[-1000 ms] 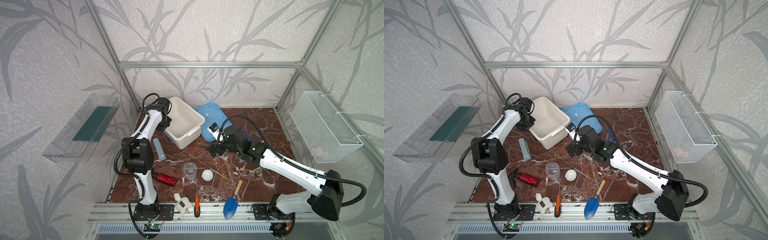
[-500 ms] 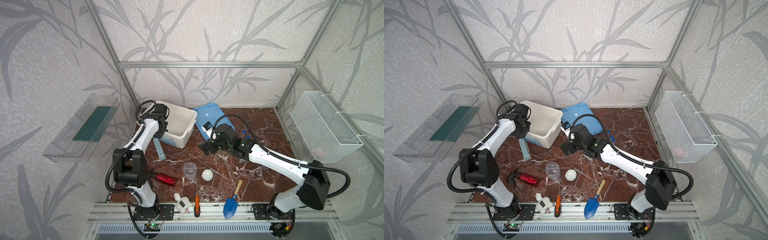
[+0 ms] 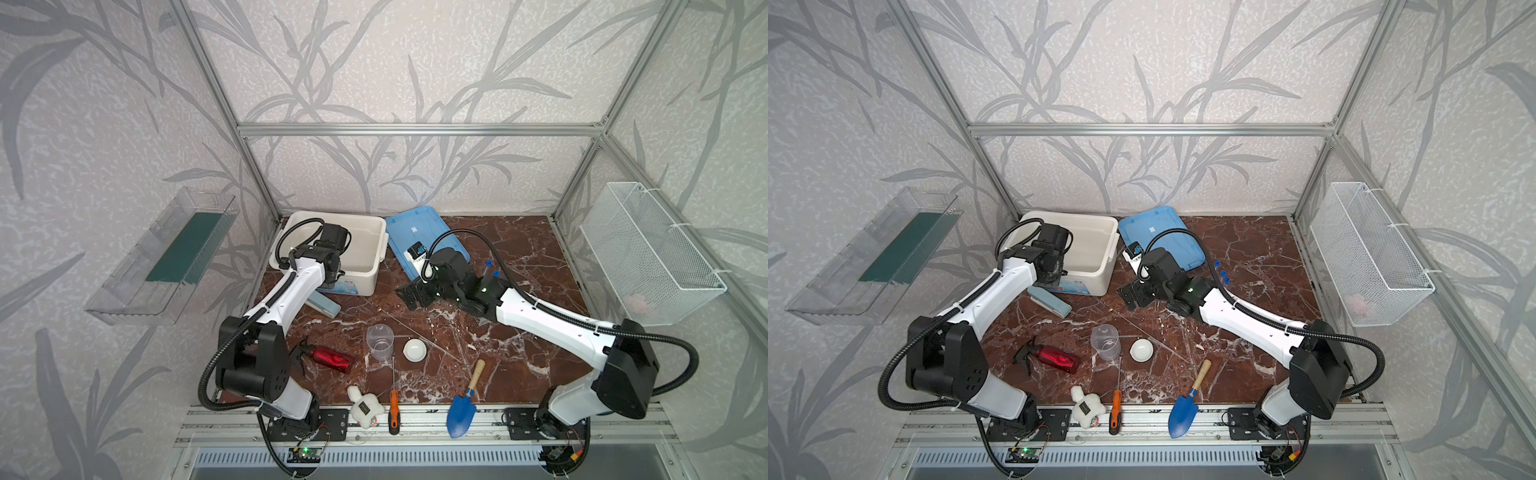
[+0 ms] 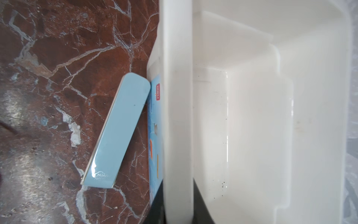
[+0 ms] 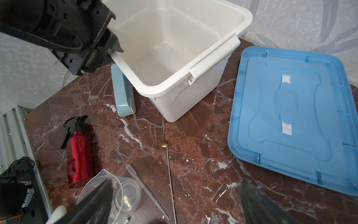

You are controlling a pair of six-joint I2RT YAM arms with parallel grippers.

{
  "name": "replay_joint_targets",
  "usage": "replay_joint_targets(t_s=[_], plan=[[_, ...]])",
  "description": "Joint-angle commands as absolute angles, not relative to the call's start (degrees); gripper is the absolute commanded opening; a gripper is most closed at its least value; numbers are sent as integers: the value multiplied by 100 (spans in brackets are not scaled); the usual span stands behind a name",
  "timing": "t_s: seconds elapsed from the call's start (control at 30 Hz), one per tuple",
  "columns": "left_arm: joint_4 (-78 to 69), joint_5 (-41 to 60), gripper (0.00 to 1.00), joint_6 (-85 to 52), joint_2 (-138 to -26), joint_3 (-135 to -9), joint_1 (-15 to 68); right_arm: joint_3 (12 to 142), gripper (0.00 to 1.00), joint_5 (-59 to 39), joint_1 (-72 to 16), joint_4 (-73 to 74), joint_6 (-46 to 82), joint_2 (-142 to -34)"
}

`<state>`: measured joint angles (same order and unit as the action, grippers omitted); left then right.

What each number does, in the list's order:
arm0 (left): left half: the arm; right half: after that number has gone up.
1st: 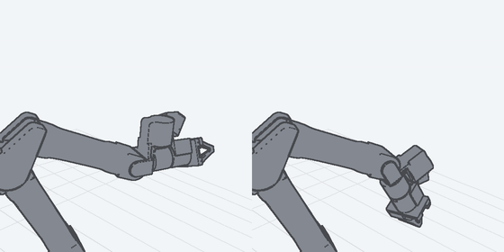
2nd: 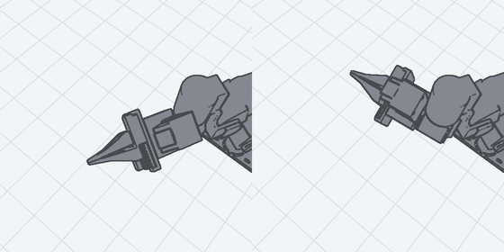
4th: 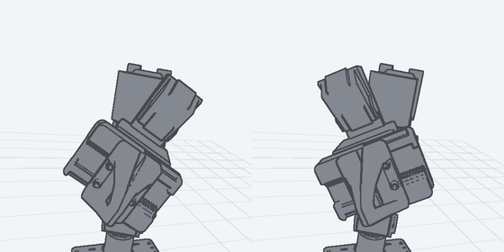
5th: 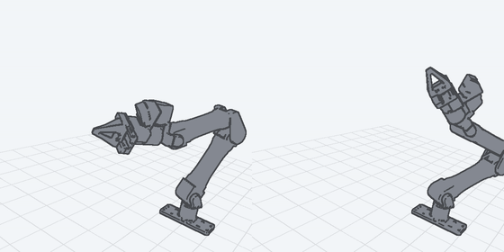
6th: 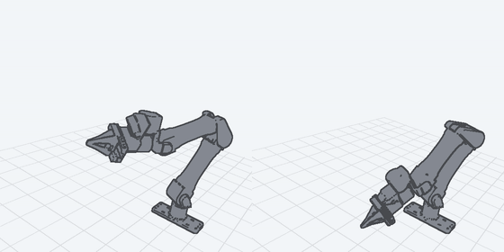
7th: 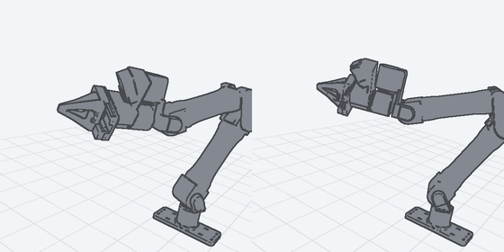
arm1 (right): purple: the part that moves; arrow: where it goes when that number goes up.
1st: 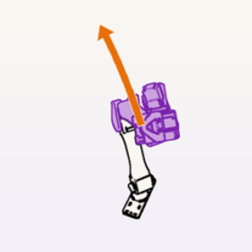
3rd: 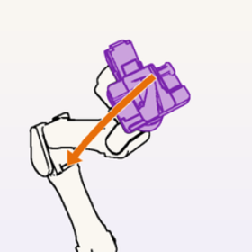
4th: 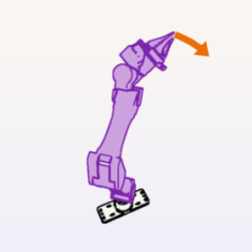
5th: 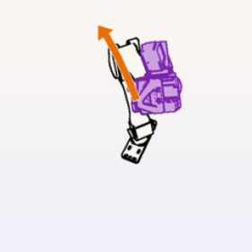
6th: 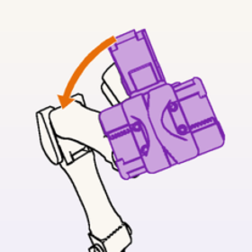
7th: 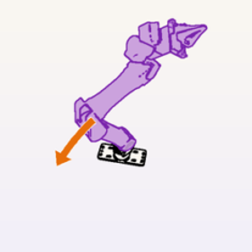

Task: Organize the chemistry lab equipment
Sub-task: 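Grip the white bin's rim with the left gripper and pull it closer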

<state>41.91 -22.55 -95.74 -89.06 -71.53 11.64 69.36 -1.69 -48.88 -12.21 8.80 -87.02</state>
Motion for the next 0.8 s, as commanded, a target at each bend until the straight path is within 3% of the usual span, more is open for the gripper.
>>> replay_joint_targets(t_s=[0.0, 0.23, 0.37, 0.57, 0.77], plan=[[4168, -2771, 20, -10178, -8859, -7363, 1365, 6895, 99, -84, -4922, -1143, 938, -8612], [3740, -2706, 36, -10333, -8984, -7015, 1558, 6812, 99, 54, -4920, -1169, 893, -8509], [3286, -2470, 52, -10135, -8956, -6878, 1649, 6807, 99, 101, -4922, -1175, 844, -8477], [3042, -2246, 56, -9813, -9099, -6987, 1839, 6699, 99, 147, -4921, -1134, 866, -8396], [2875, -1917, 70, -9528, -9208, -7127, 2123, 6586, 99, 306, -4917, -993, 938, -8228]])
